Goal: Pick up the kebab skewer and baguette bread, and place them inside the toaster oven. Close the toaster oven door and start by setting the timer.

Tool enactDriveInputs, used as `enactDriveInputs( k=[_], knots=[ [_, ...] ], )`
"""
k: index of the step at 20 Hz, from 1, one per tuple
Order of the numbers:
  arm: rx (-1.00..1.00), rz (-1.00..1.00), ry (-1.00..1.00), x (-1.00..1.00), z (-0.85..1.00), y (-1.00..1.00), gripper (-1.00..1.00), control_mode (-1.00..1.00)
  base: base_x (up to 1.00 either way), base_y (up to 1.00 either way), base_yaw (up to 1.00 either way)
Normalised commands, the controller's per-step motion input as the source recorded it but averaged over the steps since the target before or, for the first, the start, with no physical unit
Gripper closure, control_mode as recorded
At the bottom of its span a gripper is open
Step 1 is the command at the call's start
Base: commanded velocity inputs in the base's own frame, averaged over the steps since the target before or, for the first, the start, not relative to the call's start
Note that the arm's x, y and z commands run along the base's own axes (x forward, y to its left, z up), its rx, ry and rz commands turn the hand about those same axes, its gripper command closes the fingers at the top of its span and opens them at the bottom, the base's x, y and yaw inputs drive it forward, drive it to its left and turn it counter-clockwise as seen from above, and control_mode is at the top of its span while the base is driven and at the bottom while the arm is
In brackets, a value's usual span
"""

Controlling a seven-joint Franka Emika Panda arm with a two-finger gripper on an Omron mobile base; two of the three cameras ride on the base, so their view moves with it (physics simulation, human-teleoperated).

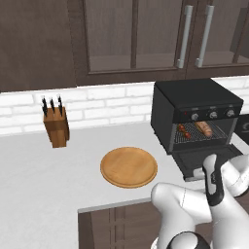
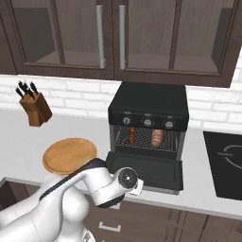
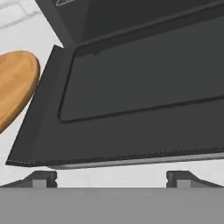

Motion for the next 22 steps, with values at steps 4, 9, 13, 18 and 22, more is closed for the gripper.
enactDriveInputs(
  k=[4,9,13,18,22],
  knots=[
    [-0.14,-0.05,-0.12,0.34,-0.11,0.66,-1.00,-1.00,0.00,0.00,0.00],
    [-0.12,-0.08,-0.07,0.26,-0.24,0.76,-1.00,-1.00,0.00,0.00,0.00],
    [-0.13,-0.08,0.00,-0.19,-0.47,0.66,-1.00,-1.00,0.00,0.00,0.00],
    [-0.13,-0.06,0.00,-0.70,-0.32,0.47,-1.00,-1.00,0.00,0.00,0.00],
    [-0.12,-0.05,0.00,-0.26,-0.38,0.16,-1.00,-1.00,0.00,0.00,0.00]
  ],
)
